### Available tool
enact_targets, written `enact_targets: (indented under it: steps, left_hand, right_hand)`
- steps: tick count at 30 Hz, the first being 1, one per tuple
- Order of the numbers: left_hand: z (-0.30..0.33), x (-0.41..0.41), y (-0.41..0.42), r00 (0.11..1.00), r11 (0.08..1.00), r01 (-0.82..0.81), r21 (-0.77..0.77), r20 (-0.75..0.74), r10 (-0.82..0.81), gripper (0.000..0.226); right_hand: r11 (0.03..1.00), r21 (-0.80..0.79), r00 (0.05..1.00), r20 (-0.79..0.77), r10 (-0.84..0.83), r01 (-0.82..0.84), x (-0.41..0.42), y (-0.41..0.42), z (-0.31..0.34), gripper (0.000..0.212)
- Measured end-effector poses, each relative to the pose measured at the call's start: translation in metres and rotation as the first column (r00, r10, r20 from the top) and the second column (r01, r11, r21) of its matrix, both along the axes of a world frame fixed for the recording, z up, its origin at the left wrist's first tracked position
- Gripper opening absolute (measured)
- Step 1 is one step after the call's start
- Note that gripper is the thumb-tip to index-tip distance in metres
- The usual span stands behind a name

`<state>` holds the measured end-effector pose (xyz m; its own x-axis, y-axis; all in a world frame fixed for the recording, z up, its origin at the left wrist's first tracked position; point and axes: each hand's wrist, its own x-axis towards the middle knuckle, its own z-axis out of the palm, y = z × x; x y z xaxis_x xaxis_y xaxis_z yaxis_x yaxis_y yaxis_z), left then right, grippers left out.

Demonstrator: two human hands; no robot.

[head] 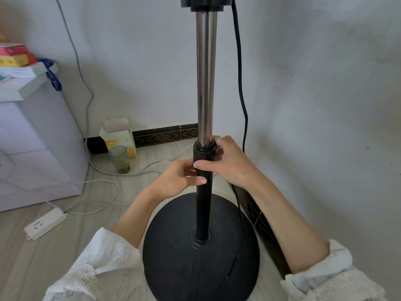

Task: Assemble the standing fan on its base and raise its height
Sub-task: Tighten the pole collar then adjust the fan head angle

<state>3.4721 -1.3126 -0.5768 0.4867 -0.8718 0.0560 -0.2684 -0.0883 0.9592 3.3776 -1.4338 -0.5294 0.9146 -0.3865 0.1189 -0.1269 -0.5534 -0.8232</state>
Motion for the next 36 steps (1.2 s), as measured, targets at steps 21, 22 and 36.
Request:
enact_targets:
  steps: [21,22,36]
  left_hand:
    - [-0.002,0.001,-0.002,1.0,1.0,-0.009,-0.021,0.027,0.009,0.028]
    - [-0.002,0.001,-0.001,1.0,1.0,-0.009,-0.022,0.028,0.01,0.028]
    - [-0.003,0.001,-0.001,1.0,1.0,-0.023,-0.01,0.019,0.023,0.028]
  right_hand:
    - [0.988,0.153,0.996,0.089,-0.023,0.01,0.0,0.001,0.0,0.039]
    - [0.995,0.049,0.989,0.12,-0.089,0.084,0.003,0.007,-0.001,0.038]
    - [0.974,-0.047,0.951,0.231,-0.206,0.223,0.007,0.012,-0.009,0.043]
